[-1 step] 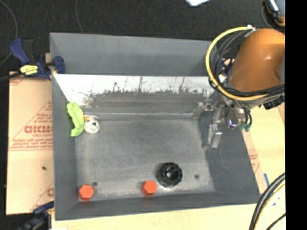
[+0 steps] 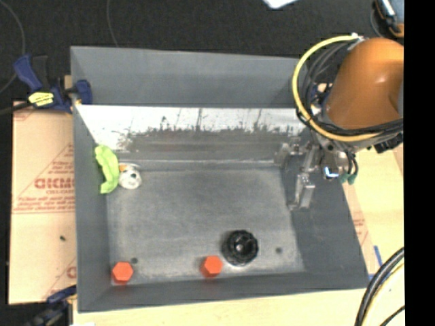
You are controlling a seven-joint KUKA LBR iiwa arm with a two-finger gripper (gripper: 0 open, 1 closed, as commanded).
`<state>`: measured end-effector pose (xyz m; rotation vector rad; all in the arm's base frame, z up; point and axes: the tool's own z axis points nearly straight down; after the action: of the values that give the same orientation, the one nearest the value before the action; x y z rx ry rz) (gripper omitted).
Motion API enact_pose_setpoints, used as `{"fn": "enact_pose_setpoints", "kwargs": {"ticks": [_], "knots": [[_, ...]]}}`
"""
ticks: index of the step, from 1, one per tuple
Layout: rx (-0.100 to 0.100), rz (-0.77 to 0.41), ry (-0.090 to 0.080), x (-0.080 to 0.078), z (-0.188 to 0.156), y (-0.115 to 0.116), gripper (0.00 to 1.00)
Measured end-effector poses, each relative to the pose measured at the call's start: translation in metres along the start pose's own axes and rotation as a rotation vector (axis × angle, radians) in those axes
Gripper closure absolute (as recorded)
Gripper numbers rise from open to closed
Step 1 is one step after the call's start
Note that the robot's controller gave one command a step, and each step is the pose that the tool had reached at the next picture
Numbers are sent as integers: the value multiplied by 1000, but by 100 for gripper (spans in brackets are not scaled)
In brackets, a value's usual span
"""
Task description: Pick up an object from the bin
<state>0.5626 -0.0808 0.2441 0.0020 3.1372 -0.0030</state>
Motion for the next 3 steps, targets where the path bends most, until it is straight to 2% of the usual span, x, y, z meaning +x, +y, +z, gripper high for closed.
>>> {"fn": "enact_pose_setpoints", "kwargs": {"ticks": [1, 2, 3], "knots": [[-1, -72, 7, 46, 94, 13, 0], [1, -110, -3, 36, 91, 11, 0], [-1, -421, 1, 76, 163, 46, 0]]}}
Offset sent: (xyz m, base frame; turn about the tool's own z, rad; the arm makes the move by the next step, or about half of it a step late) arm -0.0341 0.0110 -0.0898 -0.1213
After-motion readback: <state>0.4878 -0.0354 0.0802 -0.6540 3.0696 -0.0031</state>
